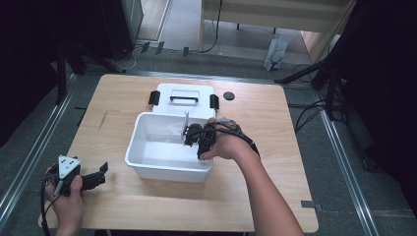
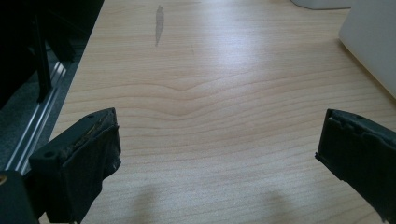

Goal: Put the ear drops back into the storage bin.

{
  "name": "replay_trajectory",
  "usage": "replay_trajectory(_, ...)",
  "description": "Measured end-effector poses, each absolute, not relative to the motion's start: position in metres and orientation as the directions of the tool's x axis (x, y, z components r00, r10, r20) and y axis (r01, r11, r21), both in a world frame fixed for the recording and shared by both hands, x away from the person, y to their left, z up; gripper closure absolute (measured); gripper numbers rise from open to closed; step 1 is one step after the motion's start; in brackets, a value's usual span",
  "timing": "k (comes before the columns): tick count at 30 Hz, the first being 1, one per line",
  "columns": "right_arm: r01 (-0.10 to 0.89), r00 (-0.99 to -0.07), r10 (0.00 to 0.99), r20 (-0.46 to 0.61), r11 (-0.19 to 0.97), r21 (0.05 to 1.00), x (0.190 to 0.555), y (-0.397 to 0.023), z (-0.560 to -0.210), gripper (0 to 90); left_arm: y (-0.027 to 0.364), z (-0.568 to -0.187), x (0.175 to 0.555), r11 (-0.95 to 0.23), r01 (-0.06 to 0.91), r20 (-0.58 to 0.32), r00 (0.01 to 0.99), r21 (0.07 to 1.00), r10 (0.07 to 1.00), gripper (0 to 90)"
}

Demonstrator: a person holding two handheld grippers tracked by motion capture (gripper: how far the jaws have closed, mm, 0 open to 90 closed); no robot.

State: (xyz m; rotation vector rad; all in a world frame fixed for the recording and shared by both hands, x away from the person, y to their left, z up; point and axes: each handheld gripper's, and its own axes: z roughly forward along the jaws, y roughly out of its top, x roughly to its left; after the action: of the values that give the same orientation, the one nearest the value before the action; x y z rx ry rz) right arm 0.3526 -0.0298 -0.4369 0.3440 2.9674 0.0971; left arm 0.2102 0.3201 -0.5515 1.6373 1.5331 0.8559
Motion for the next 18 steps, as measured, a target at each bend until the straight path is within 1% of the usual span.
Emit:
replay_trajectory(2,0.240,-0.955,0.255,-0.153,0.965,0.110,0.352,-0.031,-0.430,40.7,0.320,-0.552,0.210,-0.029,0.516,-0.009,0.070,0.856,0.997,0.3)
replay_trajectory(3,0.240,-0.955,0.255,-0.153,0.965,0.110,0.352,-0.031,-0.430,40.7,0.320,-0.552,0.210,-0.029,0.516,-0.009,0.070,0.856,0.997,0.3)
replay_trajectory(4,0.256,-0.948,0.278,-0.155,0.955,0.149,0.351,-0.033,-0.421,33.0,0.320,-0.551,0.210,-0.030,0.516,-0.008,0.071,0.856,0.997,0.3)
replay_trajectory(6,0.250,-0.946,0.279,-0.164,0.951,0.180,0.348,-0.035,-0.414,29.1,0.320,-0.552,0.211,-0.028,0.514,-0.009,0.069,0.857,0.998,0.3)
replay_trajectory(10,0.256,-0.938,0.298,-0.175,0.939,0.228,0.342,-0.040,-0.401,17.7,0.320,-0.552,0.211,-0.030,0.514,-0.007,0.070,0.857,0.998,0.3)
replay_trajectory(13,0.281,-0.923,0.336,-0.187,0.921,0.269,0.339,-0.046,-0.391,13.6,0.320,-0.552,0.211,-0.030,0.515,-0.007,0.069,0.857,0.998,0.3)
replay_trajectory(18,0.320,-0.899,0.393,-0.196,0.891,0.321,0.336,-0.065,-0.376,12.9,0.319,-0.552,0.211,-0.031,0.515,-0.006,0.070,0.857,0.998,0.3)
